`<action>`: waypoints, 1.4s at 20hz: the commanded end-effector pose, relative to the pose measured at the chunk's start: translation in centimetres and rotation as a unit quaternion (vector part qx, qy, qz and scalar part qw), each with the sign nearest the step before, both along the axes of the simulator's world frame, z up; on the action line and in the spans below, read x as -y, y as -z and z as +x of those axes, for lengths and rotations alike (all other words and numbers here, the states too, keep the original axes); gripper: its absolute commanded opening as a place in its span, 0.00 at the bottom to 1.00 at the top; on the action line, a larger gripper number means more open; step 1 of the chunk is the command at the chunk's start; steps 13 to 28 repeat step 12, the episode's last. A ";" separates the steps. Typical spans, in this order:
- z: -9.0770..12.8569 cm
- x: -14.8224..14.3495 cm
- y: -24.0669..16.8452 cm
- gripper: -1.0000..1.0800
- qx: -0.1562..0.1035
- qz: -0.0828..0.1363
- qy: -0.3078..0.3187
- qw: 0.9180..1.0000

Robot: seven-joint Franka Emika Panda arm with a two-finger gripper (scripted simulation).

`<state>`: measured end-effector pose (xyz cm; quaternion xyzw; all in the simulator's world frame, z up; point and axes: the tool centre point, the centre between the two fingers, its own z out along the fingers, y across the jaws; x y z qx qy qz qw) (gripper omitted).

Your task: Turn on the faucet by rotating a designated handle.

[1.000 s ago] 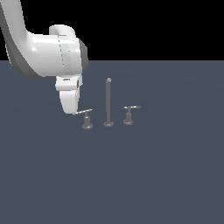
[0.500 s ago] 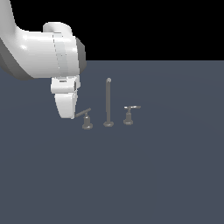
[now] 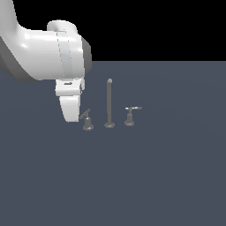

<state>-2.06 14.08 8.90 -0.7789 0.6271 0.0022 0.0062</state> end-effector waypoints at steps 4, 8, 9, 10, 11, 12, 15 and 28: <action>-0.1 1.4 0.0 0.00 -0.001 -0.001 0.002 1.000; 0.8 4.4 0.0 0.00 -0.002 -0.004 0.011 1.000; 1.1 5.1 0.0 0.00 -0.002 -0.004 0.013 1.000; 1.3 5.9 0.0 0.00 -0.002 -0.005 0.015 1.000; 1.5 6.6 0.0 0.00 -0.002 -0.006 0.017 1.000; 1.5 6.6 0.0 0.00 -0.002 -0.006 0.017 1.000; 1.5 6.6 0.0 0.00 -0.002 -0.006 0.017 1.000; 1.5 6.6 0.0 0.00 -0.002 -0.006 0.017 1.000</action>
